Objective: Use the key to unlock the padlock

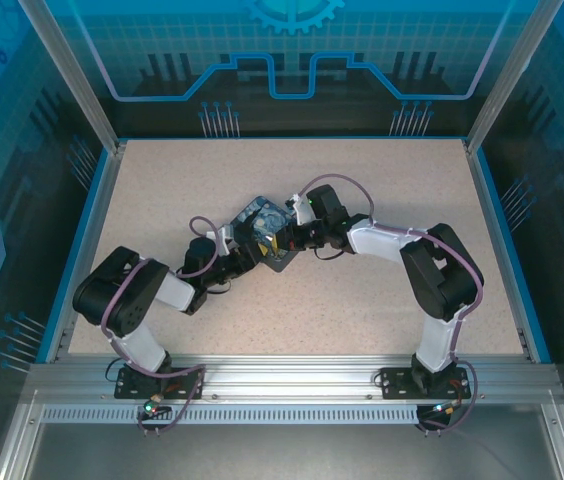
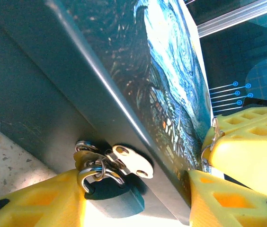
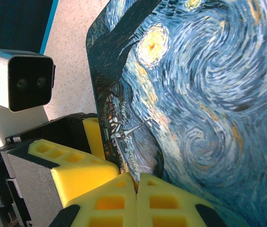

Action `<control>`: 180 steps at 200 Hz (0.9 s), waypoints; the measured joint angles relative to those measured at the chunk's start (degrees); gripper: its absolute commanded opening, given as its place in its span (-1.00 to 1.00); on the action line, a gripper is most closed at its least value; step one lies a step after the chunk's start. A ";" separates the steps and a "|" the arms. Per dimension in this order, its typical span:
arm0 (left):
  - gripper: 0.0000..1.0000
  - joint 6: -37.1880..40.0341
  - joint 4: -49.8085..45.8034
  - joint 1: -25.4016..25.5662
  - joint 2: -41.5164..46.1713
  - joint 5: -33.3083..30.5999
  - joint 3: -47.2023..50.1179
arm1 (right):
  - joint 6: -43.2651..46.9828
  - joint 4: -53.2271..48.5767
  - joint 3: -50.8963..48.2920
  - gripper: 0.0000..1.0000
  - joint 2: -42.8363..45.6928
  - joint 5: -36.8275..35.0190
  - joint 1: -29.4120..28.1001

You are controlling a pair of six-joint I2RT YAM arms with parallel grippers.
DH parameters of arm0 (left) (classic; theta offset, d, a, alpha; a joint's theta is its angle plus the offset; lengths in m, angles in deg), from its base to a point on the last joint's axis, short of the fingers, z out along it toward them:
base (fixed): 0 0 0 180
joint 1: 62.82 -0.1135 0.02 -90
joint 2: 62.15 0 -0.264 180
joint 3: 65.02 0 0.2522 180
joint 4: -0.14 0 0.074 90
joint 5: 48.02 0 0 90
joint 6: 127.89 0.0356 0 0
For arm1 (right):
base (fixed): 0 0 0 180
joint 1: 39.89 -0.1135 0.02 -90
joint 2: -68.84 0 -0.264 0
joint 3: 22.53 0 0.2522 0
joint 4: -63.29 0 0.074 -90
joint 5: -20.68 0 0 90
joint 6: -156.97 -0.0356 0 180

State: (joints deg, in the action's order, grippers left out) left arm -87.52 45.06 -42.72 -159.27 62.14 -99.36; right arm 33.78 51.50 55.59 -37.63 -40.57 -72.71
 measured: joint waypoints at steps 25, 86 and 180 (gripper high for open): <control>-0.23 -0.02 0.11 0.13 0.00 -0.48 0.00 | 0.00 0.02 0.00 -1.00 0.02 -0.02 0.00; -0.09 -0.66 0.50 0.55 0.22 -2.27 0.24 | 0.00 0.04 0.00 -1.00 0.02 -0.20 0.00; -0.05 0.04 1.42 1.09 1.20 -4.48 0.92 | 0.00 -0.13 0.00 -1.00 0.02 -0.02 0.00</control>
State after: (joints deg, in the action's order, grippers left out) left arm -87.47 46.48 -41.63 -158.07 57.66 -98.44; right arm 33.78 51.37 55.59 -37.61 -40.59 -72.71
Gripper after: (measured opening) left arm 0.484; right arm 0.055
